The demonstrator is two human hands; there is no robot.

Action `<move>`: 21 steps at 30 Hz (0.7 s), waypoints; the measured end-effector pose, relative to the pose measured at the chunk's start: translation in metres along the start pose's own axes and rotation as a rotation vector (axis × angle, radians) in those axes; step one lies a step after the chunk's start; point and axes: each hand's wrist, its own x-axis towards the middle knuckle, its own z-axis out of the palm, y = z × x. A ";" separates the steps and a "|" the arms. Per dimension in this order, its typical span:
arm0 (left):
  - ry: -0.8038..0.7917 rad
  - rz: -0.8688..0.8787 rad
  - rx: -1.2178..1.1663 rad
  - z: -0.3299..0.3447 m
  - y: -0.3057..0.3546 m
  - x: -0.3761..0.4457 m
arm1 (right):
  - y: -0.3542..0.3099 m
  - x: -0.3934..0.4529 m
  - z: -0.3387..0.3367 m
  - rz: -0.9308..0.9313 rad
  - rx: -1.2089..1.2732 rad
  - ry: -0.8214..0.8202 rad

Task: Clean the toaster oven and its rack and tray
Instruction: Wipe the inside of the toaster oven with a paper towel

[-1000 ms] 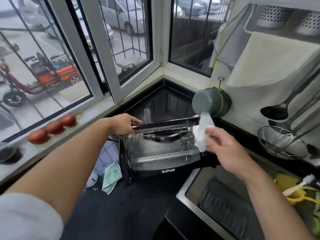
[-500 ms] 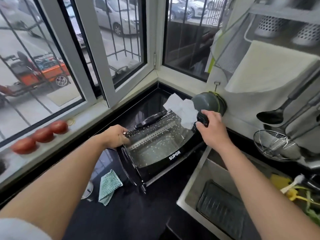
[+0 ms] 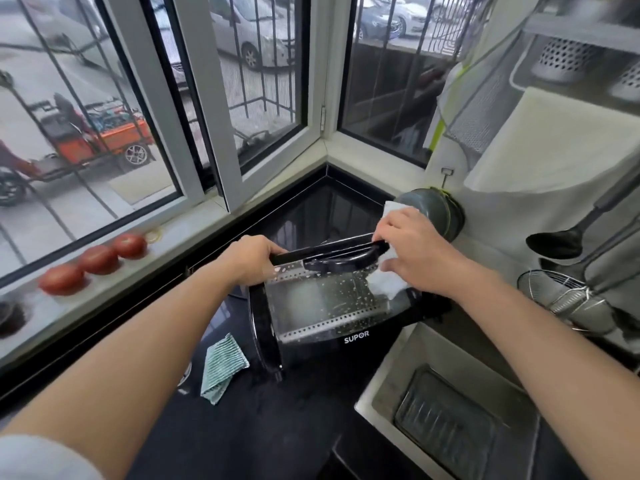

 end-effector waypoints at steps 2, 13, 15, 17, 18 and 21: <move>0.012 -0.018 -0.040 0.001 -0.002 0.000 | -0.003 -0.023 -0.007 -0.042 0.018 0.119; 0.120 -0.138 -0.009 0.013 -0.012 0.012 | -0.046 -0.161 0.025 0.031 0.015 0.435; 0.144 -0.106 0.097 0.015 -0.011 0.011 | -0.046 -0.165 0.031 0.034 -0.018 0.463; 0.271 -0.010 0.272 0.014 -0.006 0.001 | -0.044 -0.165 0.030 0.008 -0.043 0.471; 0.381 0.098 0.352 0.014 -0.002 -0.008 | -0.044 -0.165 0.029 -0.005 -0.053 0.474; 0.585 0.495 0.290 0.018 0.007 -0.052 | -0.044 -0.165 0.028 -0.016 -0.050 0.491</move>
